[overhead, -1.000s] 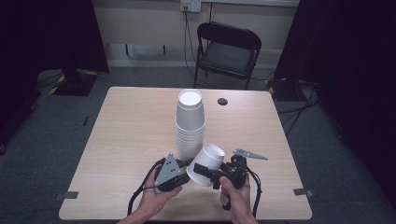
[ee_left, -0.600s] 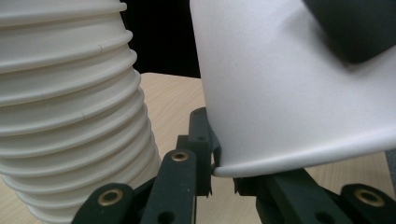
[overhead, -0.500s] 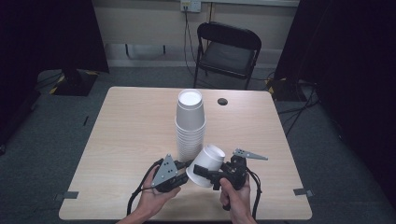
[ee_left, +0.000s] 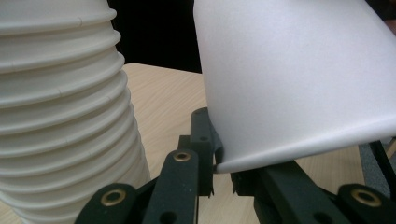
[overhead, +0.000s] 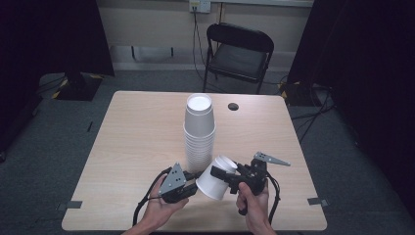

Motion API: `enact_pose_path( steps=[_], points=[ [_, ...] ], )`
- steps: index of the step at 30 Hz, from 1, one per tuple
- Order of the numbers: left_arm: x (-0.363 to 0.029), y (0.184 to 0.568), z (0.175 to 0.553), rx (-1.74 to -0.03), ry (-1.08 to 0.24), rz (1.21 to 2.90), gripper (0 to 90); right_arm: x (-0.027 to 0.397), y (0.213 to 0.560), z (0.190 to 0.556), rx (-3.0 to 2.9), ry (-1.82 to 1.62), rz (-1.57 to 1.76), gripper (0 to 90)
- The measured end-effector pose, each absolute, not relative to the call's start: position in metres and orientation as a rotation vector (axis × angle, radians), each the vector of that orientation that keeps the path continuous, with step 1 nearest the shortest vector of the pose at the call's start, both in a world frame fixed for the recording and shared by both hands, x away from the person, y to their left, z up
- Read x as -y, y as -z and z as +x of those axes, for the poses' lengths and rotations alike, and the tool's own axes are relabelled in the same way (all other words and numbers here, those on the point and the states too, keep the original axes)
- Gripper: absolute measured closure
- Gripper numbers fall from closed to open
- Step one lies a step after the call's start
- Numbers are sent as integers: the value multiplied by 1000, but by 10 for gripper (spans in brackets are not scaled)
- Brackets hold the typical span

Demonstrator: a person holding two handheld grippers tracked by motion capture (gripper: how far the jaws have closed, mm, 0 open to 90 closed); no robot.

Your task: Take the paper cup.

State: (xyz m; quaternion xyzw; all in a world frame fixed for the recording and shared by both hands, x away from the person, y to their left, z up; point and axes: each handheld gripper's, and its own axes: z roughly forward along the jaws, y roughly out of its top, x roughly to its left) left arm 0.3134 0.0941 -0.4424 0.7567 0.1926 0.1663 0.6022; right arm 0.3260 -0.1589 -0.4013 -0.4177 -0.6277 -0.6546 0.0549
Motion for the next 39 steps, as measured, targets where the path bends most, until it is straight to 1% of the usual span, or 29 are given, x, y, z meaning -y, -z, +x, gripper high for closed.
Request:
enact_pose_path(
  steps=[11, 13, 19, 22, 32, 37, 39],
  points=[
    [-98, 444, 313, -451, -299, 1800, 826, 167, 394, 329, 1928, 2030, -1251, 128],
    [-99, 442, 313, -462, -272, 1795, 827, 168, 393, 330, 1944, 2027, -1263, 128],
    [-103, 442, 315, -496, -178, 1856, 828, 173, 388, 332, 2069, 2030, -1220, 129],
    [-105, 443, 317, -507, -133, 1892, 828, 176, 385, 331, 2158, 2019, -1179, 133],
    [-111, 445, 324, -546, -46, 1960, 827, 178, 379, 320, 2413, 1924, -999, 155],
    [-112, 448, 328, -568, -1, 1998, 827, 174, 376, 314, 2546, 1868, -901, 159],
    [-111, 449, 329, -571, 12, 2014, 827, 171, 376, 311, 2586, 1849, -840, 176]
  ],
)
